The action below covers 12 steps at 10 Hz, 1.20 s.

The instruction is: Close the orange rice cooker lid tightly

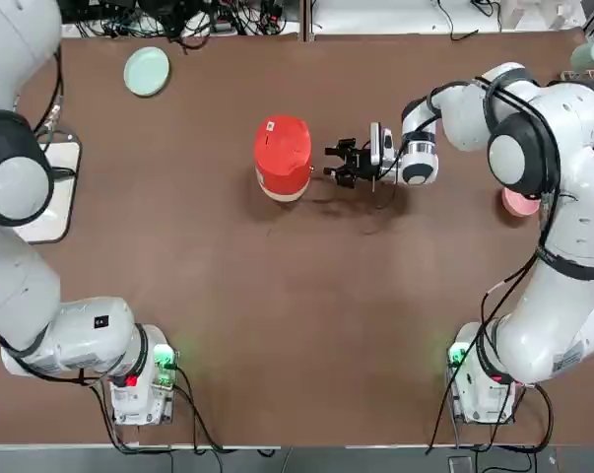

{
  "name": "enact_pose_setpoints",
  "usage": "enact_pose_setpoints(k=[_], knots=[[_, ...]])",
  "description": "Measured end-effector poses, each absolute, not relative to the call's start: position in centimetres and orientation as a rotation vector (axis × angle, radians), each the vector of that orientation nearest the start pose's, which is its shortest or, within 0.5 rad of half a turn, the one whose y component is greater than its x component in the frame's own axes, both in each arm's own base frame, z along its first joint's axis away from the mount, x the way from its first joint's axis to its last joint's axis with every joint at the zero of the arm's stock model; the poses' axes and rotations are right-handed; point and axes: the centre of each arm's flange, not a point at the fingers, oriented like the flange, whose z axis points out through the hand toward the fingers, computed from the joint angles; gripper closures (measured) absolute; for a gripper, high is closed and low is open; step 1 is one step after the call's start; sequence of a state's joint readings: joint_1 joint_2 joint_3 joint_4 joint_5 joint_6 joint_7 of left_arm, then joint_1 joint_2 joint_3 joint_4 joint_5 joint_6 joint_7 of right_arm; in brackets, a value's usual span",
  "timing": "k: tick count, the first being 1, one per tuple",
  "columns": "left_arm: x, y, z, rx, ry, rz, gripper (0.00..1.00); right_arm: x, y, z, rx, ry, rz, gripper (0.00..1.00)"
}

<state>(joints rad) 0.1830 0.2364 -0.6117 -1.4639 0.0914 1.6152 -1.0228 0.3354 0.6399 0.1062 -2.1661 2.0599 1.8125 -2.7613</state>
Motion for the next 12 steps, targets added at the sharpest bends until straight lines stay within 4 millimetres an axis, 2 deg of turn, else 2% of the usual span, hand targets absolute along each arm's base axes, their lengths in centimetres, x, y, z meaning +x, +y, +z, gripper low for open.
enact_pose_setpoints(k=[2, 4, 6, 10, 12], knots=[[58.2, -16.0, 57.6, -3.021, -0.793, 0.102, 0.0, 45.2, 29.8, 11.6, -1.359, -1.069, -1.213, 0.34], [58.6, -11.1, 58.1, -3.043, -0.617, 0.114, 0.0, 45.0, 29.8, 11.1, -1.366, -1.068, -1.218, 0.34], [59.1, -7.2, 58.3, -3.07, -0.368, 0.106, 0.0, 44.9, 30.1, 10.7, -1.381, -1.047, -1.232, 0.34], [58.8, -5.0, 59.6, -3.129, 0.059, 0.088, 0.0, 44.6, 31.2, 10.4, -1.386, -1.035, -1.245, 0.34], [58.4, -2.9, 60.9, -3.149, 0.138, 0.055, 0.0, 44.6, 31.2, 10.0, -1.393, -1.03, -1.245, 0.33]])
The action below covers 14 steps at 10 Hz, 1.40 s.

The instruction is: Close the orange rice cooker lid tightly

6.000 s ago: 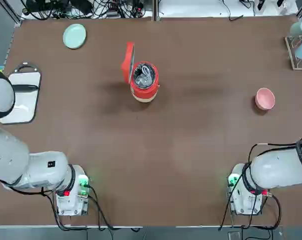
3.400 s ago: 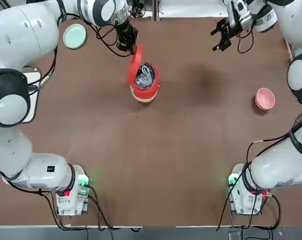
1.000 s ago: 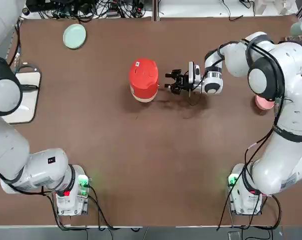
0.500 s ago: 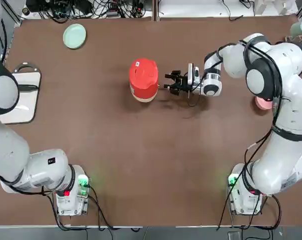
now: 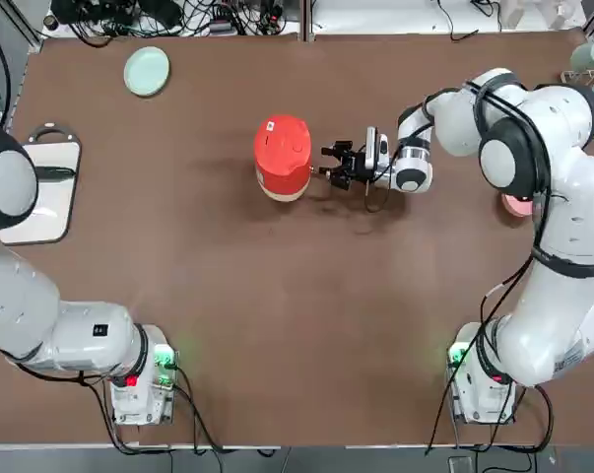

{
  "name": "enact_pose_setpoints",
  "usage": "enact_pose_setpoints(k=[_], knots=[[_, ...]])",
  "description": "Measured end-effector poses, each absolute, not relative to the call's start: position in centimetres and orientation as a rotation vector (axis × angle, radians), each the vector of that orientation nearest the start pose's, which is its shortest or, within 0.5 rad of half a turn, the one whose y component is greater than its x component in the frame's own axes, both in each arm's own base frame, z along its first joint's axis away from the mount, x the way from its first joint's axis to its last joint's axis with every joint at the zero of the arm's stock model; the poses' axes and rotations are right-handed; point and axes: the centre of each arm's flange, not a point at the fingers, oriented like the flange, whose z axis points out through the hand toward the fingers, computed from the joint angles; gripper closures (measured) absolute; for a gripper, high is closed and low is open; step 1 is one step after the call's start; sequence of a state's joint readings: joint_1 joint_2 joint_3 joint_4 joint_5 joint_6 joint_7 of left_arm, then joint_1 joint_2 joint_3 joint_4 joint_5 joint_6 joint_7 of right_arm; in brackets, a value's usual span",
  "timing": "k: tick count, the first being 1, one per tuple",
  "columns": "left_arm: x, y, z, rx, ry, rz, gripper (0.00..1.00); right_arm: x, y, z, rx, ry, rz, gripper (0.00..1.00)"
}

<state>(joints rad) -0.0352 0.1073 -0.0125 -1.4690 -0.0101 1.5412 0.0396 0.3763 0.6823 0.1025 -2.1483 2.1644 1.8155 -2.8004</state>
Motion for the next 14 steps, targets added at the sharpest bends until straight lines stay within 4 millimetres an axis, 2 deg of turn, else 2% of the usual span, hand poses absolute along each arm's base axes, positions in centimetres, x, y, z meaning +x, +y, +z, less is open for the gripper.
enact_pose_setpoints(k=[2, 5, 7, 10, 14], knots=[[57.8, -2.5, 62.1, -3.153, 0.132, 0.022, 0.0, 44.9, 31.2, 9.8, -1.4, -1.021, -1.255, 0.33], [57.3, -2.7, 62.5, -3.157, 0.137, 0.015, 0.0, 45.1, 31.6, 10.0, -1.393, -1.022, -1.266, 0.33], [57.2, -3.7, 62.0, -3.161, 0.163, 0.03, 0.0, 44.9, 31.8, 9.8, -1.391, -1.025, -1.262, 0.33], [57.3, -3.1, 61.9, -3.162, 0.147, 0.034, 0.0, 44.9, 31.9, 9.5, -1.394, -1.024, -1.261, 0.33], [57.2, -3.5, 61.9, -3.162, 0.156, 0.034, 0.0, 45.0, 32.7, 9.5, -1.381, -1.026, -1.263, 0.33]])
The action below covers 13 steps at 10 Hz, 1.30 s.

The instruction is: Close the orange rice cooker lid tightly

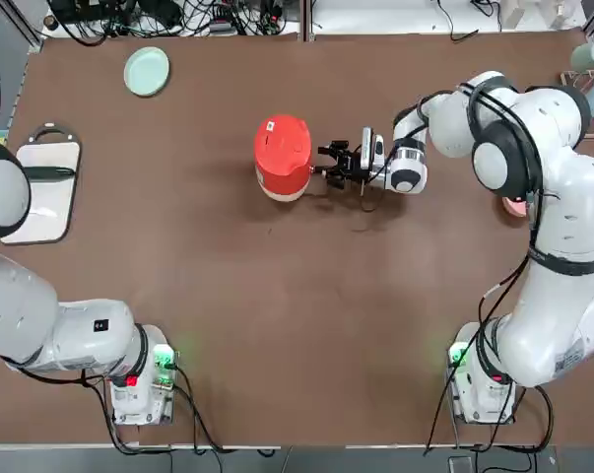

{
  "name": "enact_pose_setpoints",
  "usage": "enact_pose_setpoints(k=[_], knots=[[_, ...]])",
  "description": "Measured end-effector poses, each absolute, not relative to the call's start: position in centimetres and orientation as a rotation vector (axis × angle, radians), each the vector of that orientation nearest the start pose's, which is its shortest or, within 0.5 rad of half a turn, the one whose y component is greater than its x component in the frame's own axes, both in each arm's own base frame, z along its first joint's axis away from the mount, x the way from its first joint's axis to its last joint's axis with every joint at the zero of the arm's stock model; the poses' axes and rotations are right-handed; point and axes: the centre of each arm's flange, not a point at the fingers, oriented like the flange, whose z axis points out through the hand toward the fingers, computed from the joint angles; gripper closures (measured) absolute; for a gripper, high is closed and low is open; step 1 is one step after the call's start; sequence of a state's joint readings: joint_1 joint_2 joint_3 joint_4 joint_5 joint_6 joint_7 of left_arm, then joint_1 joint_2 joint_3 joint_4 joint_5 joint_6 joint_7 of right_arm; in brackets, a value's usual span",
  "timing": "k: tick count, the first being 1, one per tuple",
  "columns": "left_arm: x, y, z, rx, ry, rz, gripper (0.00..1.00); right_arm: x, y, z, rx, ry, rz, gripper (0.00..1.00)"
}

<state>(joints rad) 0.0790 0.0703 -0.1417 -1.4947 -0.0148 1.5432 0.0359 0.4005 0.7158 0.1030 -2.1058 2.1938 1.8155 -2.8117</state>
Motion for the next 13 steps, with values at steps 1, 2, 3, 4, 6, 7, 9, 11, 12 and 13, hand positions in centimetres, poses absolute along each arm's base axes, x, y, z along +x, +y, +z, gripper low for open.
enact_pose_setpoints(k=[1, 2, 3, 4, 6, 7, 9, 11, 12, 13], knots=[[57.24, -3.43, 61.84, -3.162, 0.155, 0.035, 0.0, 44.95, 32.83, 9.5, -1.379, -1.027, -1.263, 0.33], [57.24, -3.48, 61.82, -3.163, 0.155, 0.035, 0.0, 44.85, 33.0, 9.53, -1.375, -1.026, -1.261, 0.33], [57.23, -3.54, 61.83, -3.163, 0.15, 0.035, 0.0, 44.62, 33.31, 9.56, -1.37, -1.024, -1.257, 0.35], [57.23, -3.61, 61.83, -3.164, 0.141, 0.036, 0.0, 44.48, 33.41, 9.53, -1.369, -1.024, -1.254, 0.36], [57.23, -3.6, 61.83, -3.164, 0.133, 0.036, 0.0, 44.37, 33.48, 9.49, -1.368, -1.023, -1.252, 0.44], [57.23, -3.55, 61.83, -3.164, 0.132, 0.036, 0.0, 44.33, 33.52, 9.48, -1.368, -1.023, -1.251, 0.48], [57.24, -3.38, 61.83, -3.164, 0.127, 0.036, 0.0, 44.27, 33.66, 9.51, -1.366, -1.021, -1.25, 0.62], [57.25, -3.2, 61.83, -3.164, 0.122, 0.036, 0.0, 44.28, 33.68, 9.52, -1.365, -1.021, -1.25, 0.63], [57.25, -3.2, 61.82, -3.164, 0.122, 0.036, 0.0, 44.29, 33.67, 9.52, -1.365, -1.021, -1.25, 0.62], [57.25, -3.2, 61.82, -3.164, 0.122, 0.036, 0.0, 44.3, 33.66, 9.52, -1.366, -1.02, -1.25, 0.61]])
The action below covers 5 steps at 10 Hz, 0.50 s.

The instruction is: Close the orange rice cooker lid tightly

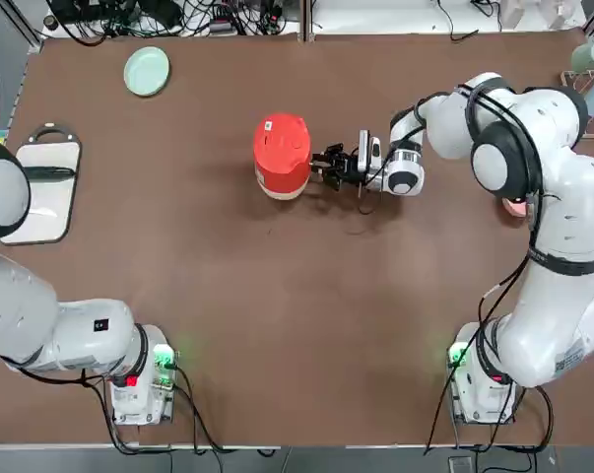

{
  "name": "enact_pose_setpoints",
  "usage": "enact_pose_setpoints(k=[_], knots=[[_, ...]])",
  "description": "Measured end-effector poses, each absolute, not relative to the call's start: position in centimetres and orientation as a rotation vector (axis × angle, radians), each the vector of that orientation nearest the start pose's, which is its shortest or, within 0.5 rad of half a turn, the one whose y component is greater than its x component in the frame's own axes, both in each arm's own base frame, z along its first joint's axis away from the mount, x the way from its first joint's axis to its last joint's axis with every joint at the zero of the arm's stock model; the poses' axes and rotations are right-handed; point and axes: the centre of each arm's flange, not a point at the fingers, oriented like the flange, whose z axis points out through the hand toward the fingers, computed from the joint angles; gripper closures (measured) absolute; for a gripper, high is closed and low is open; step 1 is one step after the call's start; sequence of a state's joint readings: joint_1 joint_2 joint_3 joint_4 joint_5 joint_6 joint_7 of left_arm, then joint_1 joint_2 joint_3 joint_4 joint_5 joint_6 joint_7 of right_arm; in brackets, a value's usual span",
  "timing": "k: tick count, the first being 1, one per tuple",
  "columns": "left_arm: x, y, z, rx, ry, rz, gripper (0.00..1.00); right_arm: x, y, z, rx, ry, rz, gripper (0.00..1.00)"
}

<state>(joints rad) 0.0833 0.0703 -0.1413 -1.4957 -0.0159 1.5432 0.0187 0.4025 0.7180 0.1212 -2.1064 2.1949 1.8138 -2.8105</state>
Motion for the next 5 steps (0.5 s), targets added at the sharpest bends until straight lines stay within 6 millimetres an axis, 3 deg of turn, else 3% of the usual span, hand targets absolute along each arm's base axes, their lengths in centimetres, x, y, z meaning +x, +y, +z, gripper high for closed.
enact_pose_setpoints(k=[4, 5], knots=[[57.3, -3.2, 61.8, -3.164, 0.122, 0.036, 0.0, 44.9, 32.9, 9.5, -1.38, -1.008, -1.261, 0.04], [57.3, -3.2, 61.8, -3.164, 0.122, 0.036, 0.0, 45.2, 32.5, 9.5, -1.385, -1.003, -1.269, 0.0]])
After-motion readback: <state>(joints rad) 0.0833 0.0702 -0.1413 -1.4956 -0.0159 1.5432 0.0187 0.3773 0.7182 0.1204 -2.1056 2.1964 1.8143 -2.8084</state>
